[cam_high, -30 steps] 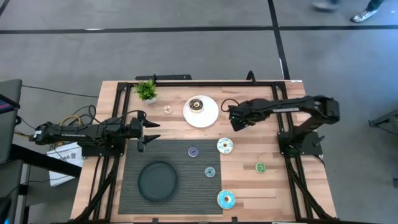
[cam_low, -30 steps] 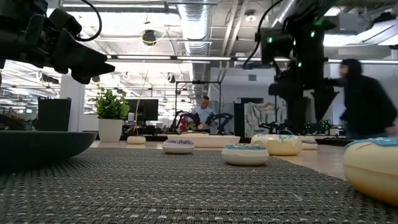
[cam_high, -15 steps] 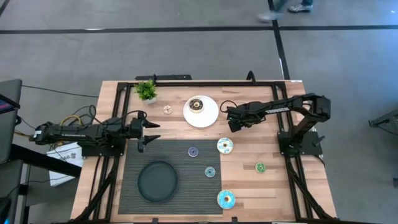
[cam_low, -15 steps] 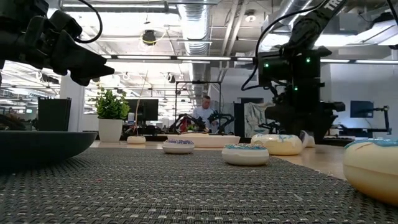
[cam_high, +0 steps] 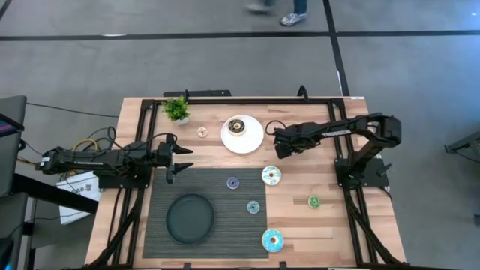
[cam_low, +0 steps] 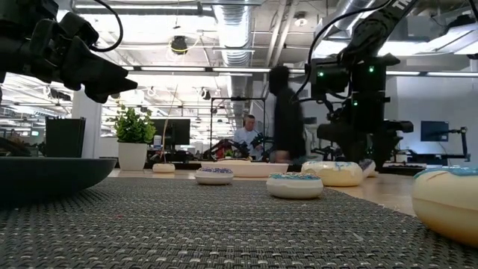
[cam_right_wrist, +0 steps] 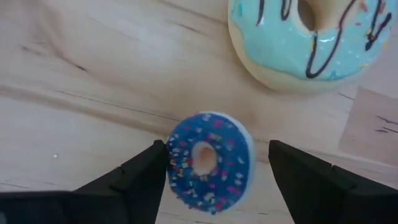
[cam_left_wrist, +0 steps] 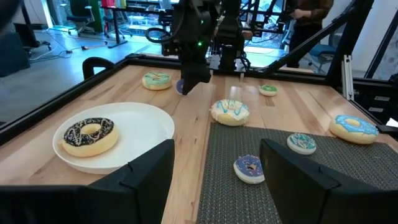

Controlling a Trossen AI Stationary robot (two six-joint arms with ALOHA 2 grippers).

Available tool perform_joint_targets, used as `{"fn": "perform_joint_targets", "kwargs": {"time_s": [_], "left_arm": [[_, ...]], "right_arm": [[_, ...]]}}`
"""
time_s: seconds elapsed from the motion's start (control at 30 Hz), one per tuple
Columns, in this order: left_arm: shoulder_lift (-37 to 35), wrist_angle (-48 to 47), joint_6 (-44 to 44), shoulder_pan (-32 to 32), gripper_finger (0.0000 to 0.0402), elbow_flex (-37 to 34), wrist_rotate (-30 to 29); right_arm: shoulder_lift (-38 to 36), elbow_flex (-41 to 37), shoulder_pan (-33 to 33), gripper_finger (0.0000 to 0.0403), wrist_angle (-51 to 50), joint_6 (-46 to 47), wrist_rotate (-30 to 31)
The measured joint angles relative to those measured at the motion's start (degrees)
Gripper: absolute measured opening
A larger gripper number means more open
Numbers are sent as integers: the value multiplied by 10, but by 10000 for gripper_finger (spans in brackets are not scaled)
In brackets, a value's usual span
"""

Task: Pick & Place donuts
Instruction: Put the right small purple donut on the black plate

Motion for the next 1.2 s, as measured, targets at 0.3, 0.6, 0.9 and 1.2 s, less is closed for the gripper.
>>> {"fn": "perform_joint_targets", "kwargs": {"time_s": [0.3,0.6,0.9,1.2], "left_arm": [[0,1,0,0,228,0,-1],[0,1,-4,0,228,0,0],[0,1,-4,0,228,0,0],[0,1,-4,0,228,0,-1]], "right_arm": [[-5,0,0,209,0,4,-35],[-5,0,4,217,1,2,-28],[6,1,4,279,5,0,-29],[48,5,8,305,-3,0,-21]]}}
